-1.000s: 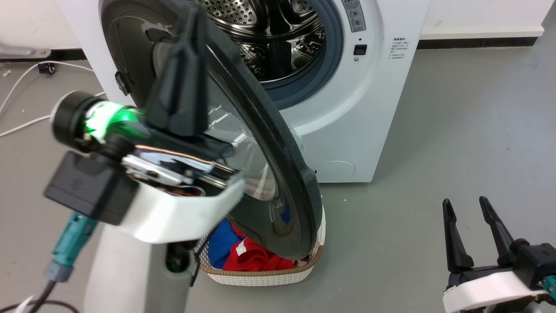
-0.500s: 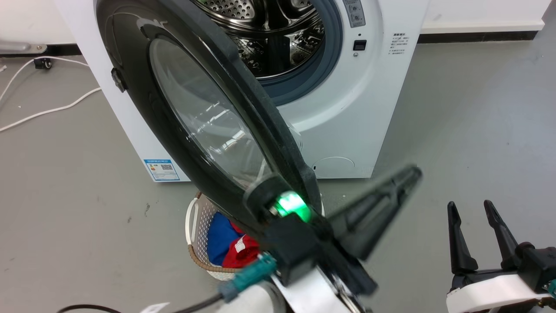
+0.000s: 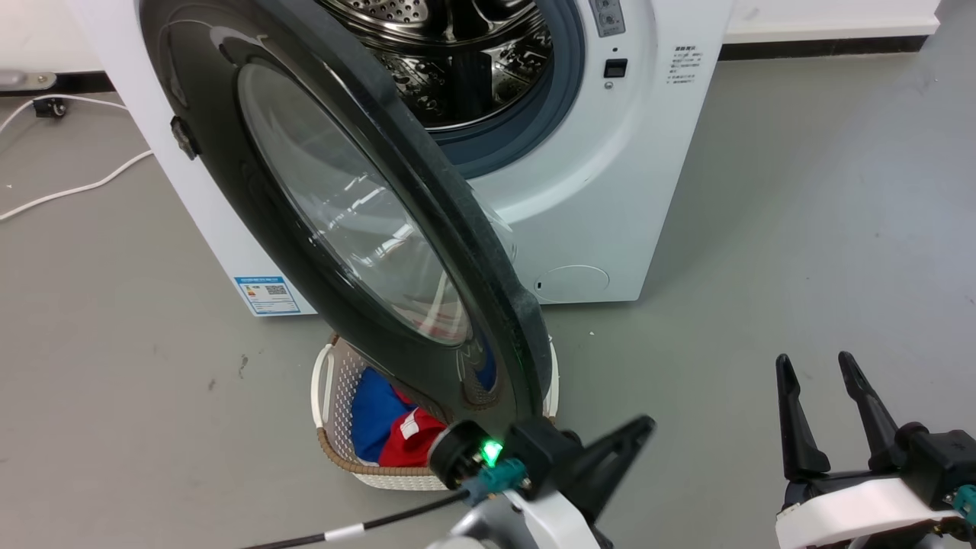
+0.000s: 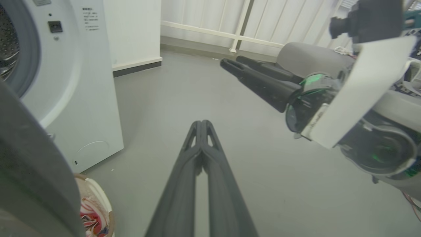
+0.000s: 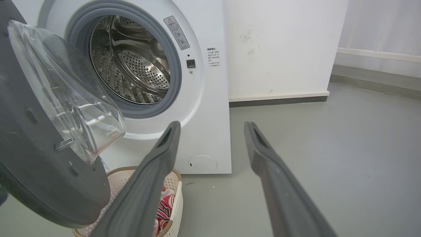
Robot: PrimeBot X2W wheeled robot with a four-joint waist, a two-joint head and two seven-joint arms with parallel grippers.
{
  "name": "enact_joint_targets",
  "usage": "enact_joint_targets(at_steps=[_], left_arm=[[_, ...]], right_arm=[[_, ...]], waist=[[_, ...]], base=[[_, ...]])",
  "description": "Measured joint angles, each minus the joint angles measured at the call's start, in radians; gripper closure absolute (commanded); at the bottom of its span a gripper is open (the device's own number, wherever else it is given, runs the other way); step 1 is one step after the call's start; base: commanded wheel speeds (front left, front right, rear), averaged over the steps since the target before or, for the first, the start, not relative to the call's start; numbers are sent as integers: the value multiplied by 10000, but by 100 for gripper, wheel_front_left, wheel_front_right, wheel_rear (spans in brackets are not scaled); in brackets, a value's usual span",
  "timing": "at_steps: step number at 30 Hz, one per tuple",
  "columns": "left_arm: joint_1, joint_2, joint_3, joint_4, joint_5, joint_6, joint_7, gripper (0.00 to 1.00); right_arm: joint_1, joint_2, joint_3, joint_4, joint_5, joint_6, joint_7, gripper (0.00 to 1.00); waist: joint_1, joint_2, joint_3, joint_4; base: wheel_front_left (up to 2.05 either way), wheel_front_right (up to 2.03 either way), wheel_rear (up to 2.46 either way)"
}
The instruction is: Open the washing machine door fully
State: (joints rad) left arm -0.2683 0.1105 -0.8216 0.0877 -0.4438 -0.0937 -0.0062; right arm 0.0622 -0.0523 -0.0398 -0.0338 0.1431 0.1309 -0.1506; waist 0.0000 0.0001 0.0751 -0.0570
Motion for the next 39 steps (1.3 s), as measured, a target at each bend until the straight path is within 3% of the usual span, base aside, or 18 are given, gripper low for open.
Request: enact_joint_targets(at_steps=[10, 19, 39], left_arm=[[-911, -263, 1160, 1751, -163, 809, -965, 100], [-997, -454, 1386, 2326, -370, 1074, -1522, 100], [643, 232, 1266, 771, -314, 1791, -1760, 100]], right_arm=[[-131, 0, 44, 77, 59, 0, 4, 0], [-149, 0, 31, 161, 150, 0, 19, 0], [-5, 2, -109, 192, 186, 0, 198, 0]], waist=[[0, 0, 148, -299], [0, 0, 62, -322], [0, 0, -164, 600]], base=[[0, 0, 0], [0, 0, 0], [0, 0, 0]])
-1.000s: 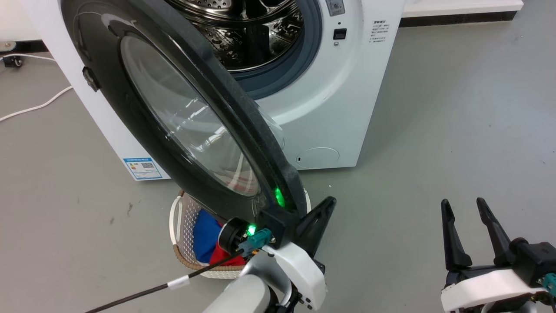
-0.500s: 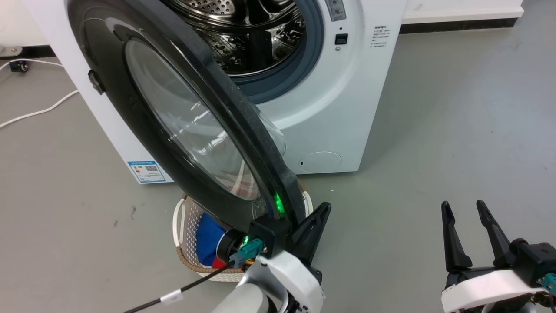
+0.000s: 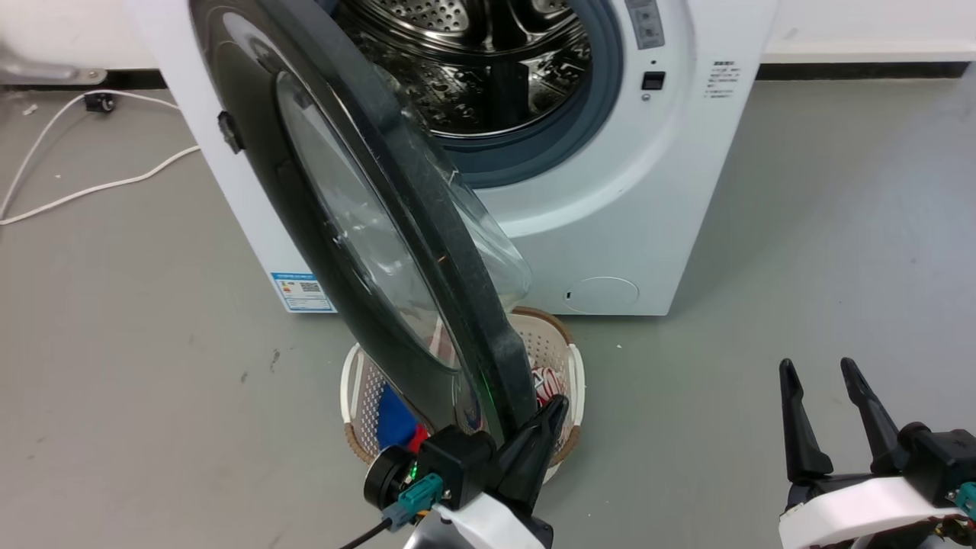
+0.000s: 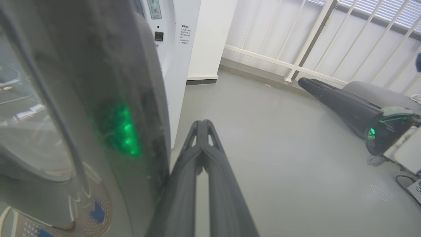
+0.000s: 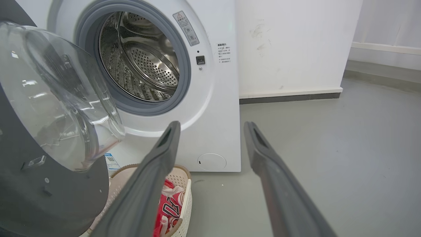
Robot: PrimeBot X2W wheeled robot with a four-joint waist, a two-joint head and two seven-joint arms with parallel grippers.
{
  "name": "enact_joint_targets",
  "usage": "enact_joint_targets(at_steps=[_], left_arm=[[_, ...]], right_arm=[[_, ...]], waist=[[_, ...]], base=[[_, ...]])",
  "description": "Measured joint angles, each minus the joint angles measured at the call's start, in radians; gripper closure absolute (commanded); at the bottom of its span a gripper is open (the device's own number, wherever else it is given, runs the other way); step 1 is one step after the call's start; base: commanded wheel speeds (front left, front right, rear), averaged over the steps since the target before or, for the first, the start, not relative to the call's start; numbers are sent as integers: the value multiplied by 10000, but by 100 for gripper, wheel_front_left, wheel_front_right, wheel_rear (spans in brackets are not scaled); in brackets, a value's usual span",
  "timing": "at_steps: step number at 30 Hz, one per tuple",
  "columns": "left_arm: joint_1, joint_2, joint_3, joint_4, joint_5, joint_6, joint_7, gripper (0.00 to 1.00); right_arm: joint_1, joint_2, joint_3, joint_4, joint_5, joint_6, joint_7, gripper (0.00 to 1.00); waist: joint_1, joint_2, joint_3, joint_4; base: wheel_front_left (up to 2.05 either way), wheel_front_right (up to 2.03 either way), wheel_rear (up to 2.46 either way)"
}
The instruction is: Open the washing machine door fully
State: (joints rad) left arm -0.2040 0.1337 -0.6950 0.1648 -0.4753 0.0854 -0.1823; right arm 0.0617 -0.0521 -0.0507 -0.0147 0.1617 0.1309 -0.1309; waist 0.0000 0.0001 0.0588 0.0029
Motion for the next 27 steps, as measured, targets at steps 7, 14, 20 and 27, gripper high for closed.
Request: enact_joint_targets(at_steps=[7, 14, 20, 27], left_arm=[[386, 337, -69, -947, 146, 393, 198, 100], [601, 510, -92, -1486, 150, 637, 385, 100], [605, 548, -23, -1739, 219, 792, 295, 100], [686, 570, 102, -1900, 178, 959, 151, 100]], right_arm=[[-12, 2, 67, -6, -42, 0, 88, 0], [-16, 2, 105, -35, -40, 0, 128, 0], [-27, 4, -40, -138, -96, 0, 142, 0], [-31, 4, -119, -205, -123, 0, 182, 0]], waist=[[0, 0, -74, 427], [0, 0, -81, 874], [0, 0, 4, 1548], [0, -1, 46, 2451]], base=[[0, 0, 0], [0, 0, 0], [0, 0, 0], [0, 0, 0]])
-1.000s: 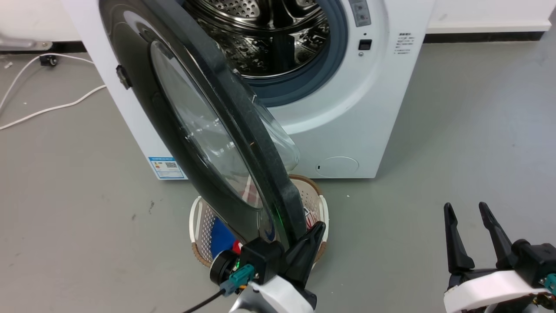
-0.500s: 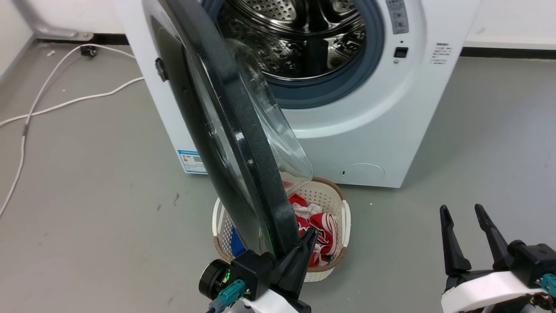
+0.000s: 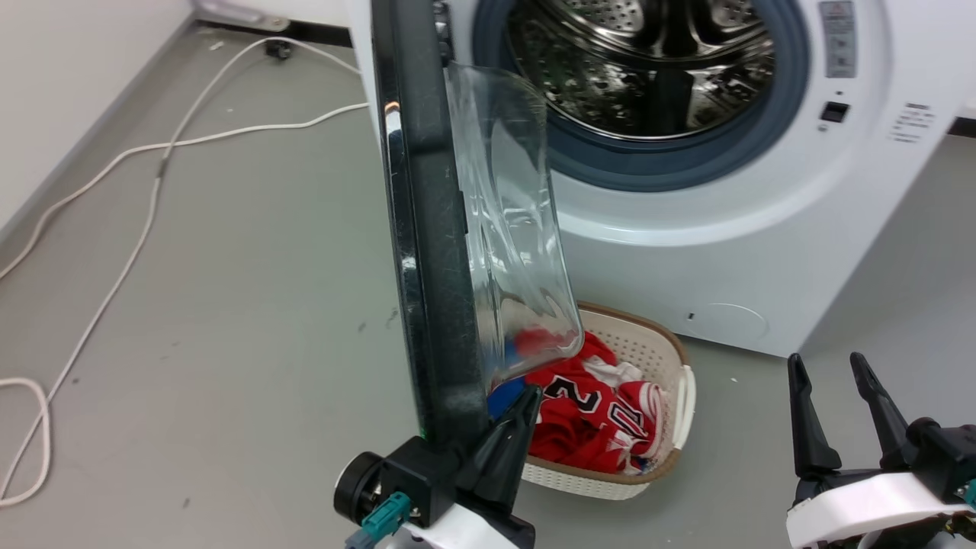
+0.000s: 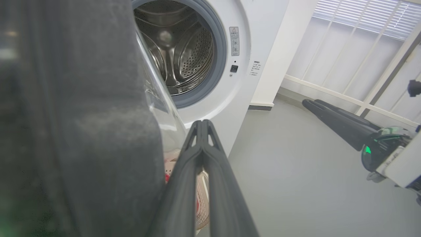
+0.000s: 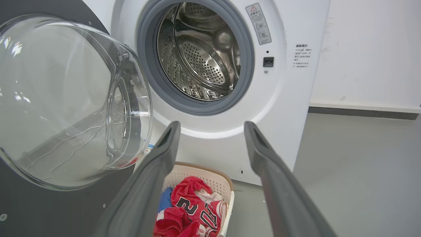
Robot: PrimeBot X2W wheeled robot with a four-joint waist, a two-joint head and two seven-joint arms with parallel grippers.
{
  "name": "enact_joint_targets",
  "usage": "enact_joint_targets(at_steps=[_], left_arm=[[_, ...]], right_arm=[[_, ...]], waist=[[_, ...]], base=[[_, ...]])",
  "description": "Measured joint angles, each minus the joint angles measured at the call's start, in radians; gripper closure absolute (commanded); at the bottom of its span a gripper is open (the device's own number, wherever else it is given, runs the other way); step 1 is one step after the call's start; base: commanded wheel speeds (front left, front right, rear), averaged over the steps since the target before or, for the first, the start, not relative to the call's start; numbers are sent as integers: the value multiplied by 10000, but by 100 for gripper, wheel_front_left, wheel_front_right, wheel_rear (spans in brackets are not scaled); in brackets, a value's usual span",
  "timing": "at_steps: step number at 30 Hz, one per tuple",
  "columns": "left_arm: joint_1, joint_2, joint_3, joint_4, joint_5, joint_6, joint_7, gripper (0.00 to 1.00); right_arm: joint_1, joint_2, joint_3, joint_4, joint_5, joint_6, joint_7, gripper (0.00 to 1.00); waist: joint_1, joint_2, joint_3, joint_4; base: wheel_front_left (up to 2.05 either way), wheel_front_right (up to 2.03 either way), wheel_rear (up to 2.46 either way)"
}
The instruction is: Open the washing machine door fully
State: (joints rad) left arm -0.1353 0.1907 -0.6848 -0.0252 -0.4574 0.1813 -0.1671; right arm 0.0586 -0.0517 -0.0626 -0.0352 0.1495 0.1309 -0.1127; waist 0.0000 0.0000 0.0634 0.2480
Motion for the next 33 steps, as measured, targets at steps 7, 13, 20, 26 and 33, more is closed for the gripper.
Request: enact_joint_targets(at_steps=[7, 13, 20, 26, 33], left_arm=[[151, 389, 591, -21, -123, 242, -349, 100], [122, 984, 1703, 136, -328, 533, -585, 100], [125, 1751, 3074, 431, -802, 518, -803, 100], [58, 2313, 4368, 928, -1047, 297, -917, 100], [-408, 2656, 6063, 1854, -1103, -242, -932, 100]], right_arm=[[-1, 0, -77, -132, -10, 0, 50, 0], [-48, 4, -15, -221, -13, 0, 125, 0], [-181, -6, 65, -330, -27, 0, 176, 0], [-240, -21, 69, -410, -29, 0, 251, 0], [-448, -94, 79, -468, -84, 0, 253, 0]], waist=[[0, 0, 44, 792], [1, 0, 201, 1076], [1, 0, 392, 931], [1, 0, 578, 647], [1, 0, 832, 319]], base=[[0, 0, 0], [0, 0, 0], [0, 0, 0], [0, 0, 0], [0, 0, 0]])
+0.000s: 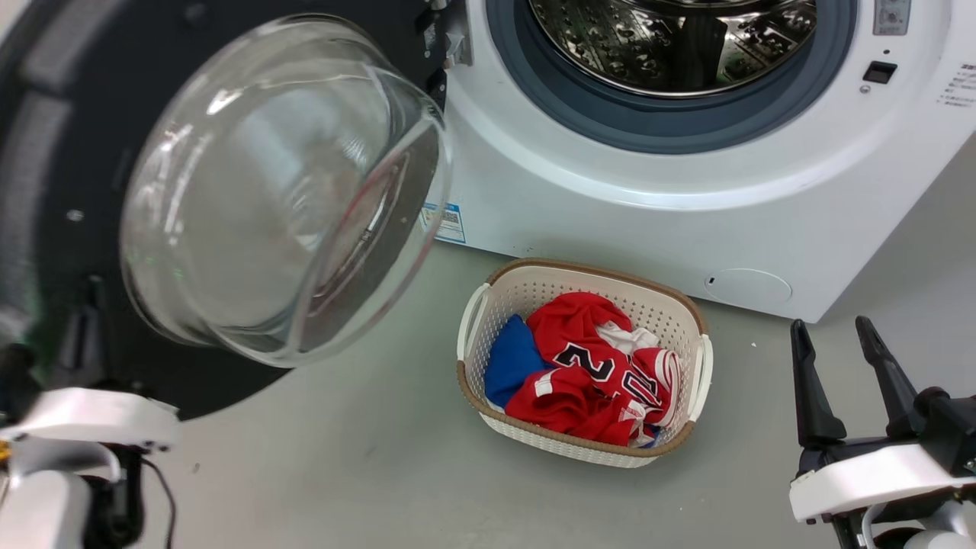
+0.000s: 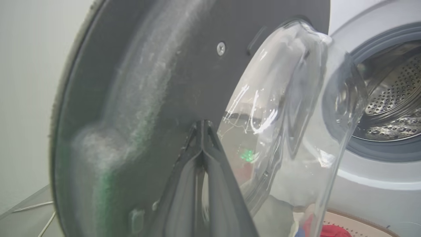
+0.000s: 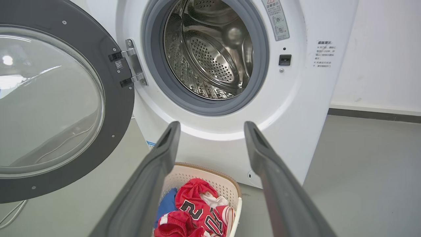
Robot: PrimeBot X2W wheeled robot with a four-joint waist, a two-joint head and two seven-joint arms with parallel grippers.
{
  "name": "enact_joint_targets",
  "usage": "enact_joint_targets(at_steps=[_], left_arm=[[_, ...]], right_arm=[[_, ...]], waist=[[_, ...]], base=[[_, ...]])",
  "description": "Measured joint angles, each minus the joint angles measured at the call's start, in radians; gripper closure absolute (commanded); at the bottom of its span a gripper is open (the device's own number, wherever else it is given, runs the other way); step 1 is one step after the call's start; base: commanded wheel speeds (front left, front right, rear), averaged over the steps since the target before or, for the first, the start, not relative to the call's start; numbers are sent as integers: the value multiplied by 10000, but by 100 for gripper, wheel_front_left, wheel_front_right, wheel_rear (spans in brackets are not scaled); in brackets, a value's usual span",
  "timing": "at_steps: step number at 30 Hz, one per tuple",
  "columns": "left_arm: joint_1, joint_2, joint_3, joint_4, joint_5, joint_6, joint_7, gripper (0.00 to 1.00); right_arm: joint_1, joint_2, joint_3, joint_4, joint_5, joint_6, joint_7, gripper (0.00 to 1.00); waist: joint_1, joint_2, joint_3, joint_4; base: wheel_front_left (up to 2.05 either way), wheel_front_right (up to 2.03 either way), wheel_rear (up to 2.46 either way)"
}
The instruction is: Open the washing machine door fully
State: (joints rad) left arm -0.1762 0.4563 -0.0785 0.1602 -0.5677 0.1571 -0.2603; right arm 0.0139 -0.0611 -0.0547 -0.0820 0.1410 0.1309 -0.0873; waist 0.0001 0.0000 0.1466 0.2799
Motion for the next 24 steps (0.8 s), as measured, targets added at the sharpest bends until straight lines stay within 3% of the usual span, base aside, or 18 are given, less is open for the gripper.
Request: enact_joint_targets(at_steps=[13, 19, 24], left_arm=[[-848, -77, 2266, 1772, 792, -1072, -29, 100], [-911, -497, 2715, 1802, 1400, -1400, -27, 100], [-345, -1223, 2961, 1014, 2073, -1501, -29, 100]], right_arm=[[-140, -104, -23, -61, -15, 0, 46, 0], [-138, -105, -25, -23, -13, 0, 46, 0], [-97, -92, -15, 33, -8, 0, 58, 0]], waist=[[0, 0, 238, -296], [0, 0, 156, -325], [0, 0, -91, -298]], base=[[0, 0, 0], [0, 0, 0], [0, 0, 0]])
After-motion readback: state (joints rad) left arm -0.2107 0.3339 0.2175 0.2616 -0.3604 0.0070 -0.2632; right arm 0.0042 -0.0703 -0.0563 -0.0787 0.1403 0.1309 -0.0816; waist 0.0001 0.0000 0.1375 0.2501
